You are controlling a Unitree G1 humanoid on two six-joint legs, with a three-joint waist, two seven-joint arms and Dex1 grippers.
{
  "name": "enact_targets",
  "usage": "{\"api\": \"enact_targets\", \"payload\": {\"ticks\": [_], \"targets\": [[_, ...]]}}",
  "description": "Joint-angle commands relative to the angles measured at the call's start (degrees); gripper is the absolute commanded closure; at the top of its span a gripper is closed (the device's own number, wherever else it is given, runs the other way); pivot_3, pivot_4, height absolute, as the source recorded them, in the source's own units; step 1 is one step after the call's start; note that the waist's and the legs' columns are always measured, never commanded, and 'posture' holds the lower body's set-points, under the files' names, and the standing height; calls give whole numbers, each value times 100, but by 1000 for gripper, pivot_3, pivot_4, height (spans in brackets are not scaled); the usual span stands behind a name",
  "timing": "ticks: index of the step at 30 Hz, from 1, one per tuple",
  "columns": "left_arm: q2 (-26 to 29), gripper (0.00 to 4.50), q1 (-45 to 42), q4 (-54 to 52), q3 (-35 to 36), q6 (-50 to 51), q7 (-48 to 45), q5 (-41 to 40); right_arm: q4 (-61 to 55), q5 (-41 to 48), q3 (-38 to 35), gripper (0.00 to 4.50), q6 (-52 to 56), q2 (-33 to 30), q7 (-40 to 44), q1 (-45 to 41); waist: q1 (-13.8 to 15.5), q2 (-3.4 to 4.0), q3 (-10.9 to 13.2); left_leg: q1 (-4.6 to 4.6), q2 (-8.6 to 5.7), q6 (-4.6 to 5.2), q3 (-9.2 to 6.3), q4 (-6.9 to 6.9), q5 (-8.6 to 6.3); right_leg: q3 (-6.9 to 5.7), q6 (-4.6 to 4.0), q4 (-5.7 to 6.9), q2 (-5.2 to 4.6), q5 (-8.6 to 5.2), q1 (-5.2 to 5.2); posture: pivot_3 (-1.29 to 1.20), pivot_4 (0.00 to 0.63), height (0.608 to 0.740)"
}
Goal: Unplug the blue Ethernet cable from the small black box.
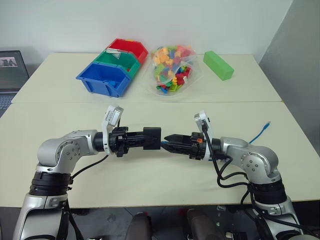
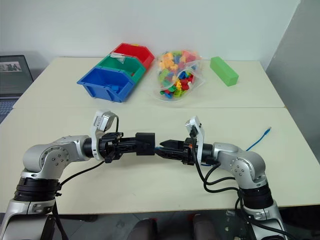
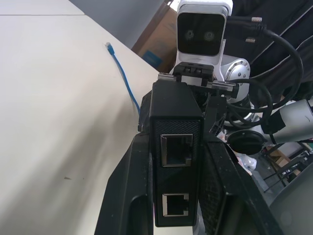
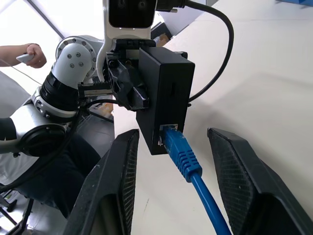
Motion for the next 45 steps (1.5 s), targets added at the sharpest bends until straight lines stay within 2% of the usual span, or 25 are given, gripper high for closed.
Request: {"api": "enact_targets", "payload": {"ticks": [1,8,10,21,35,42,44,45], "targets": [[62,3714,-56,-141,199,-10,-24,-115,-92,106,64,2610,-105,-60,167,-119,-1,0,0,0,0,0,0,0,0,0,0,0,0,0,0,0,150,740],[39,3714,-105,-102,220,10,23,-149,-109,96,150,4200,-135,-246,348,-120,-1,0,0,-1,0,0,0,-1,0,0,0,-4,0,0,0,0,150,740],[48,3715,-92,-122,212,20,15,-160,-108,133,132,4449,-119,-240,346,-139,-1,0,0,-1,1,0,0,-1,0,0,0,-5,0,0,0,0,150,740],[47,3715,-42,-186,170,11,14,-148,-139,201,155,4454,-40,-245,322,-155,-2,0,0,-3,0,0,0,-4,0,0,0,-12,0,0,0,0,150,740],[416,3715,-93,235,478,-278,55,194,-147,269,-119,4464,-15,-883,431,83,-2,0,0,-5,1,1,-1,-5,0,0,0,-18,0,0,0,0,150,740],[307,3715,-71,46,396,-196,127,111,-337,677,-239,4483,12,-725,248,58,-3,0,0,-5,1,1,0,-6,-1,0,1,-19,0,0,0,0,150,740],[310,3715,-22,-37,306,-206,79,124,-363,822,-271,3784,27,-677,233,34,-3,0,0,-6,1,1,0,-6,-1,0,1,-21,0,0,0,0,150,740],[304,3715,-3,-65,271,-218,64,131,-370,890,-295,3638,52,-651,207,25,-2,0,1,-6,1,1,0,-6,-1,0,1,-21,0,0,0,0,150,740]]}}
